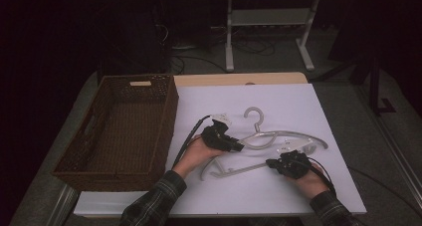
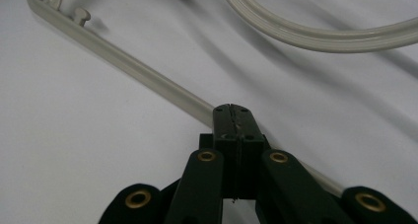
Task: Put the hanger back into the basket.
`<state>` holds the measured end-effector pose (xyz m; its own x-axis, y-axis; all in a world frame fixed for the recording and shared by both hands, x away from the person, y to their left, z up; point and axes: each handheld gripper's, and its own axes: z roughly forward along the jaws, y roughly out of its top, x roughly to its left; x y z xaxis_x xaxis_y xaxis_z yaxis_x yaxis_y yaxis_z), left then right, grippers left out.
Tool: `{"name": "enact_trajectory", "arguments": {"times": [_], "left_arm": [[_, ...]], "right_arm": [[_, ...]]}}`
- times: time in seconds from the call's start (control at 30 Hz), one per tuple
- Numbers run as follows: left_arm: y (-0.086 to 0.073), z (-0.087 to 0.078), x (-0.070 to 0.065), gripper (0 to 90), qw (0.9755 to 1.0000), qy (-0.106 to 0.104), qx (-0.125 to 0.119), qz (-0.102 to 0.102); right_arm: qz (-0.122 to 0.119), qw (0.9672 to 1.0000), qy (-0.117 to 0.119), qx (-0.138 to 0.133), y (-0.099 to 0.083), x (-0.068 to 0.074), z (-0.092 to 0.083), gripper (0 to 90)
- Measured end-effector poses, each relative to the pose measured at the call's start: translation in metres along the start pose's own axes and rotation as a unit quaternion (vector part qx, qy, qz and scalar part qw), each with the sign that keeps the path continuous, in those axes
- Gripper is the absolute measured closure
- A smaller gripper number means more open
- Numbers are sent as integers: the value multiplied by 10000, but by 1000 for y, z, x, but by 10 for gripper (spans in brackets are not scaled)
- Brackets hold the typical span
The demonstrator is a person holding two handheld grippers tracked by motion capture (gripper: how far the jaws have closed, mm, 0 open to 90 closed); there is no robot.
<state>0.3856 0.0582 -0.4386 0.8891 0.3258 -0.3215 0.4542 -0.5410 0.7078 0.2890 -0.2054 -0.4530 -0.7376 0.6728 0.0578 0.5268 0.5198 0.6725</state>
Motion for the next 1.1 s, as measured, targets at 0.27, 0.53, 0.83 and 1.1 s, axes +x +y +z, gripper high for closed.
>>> {"name": "enact_trajectory", "arguments": {"times": [0.27,0.53,0.83,1.1], "left_arm": [[1,-2,-2,788,10000,28,49,36],[5,-6,-10,820,9986,428,76,304],[9,-15,-15,826,9974,594,-125,379],[16,-33,-17,825,9959,859,-220,201]], "right_arm": [[-6,10000,-8,2,0,0,0,899],[-47,10000,-23,10,0,1,-1,899],[-93,9996,-53,-268,2,2,-14,897],[-173,9982,67,-566,2,6,-25,638]]}}
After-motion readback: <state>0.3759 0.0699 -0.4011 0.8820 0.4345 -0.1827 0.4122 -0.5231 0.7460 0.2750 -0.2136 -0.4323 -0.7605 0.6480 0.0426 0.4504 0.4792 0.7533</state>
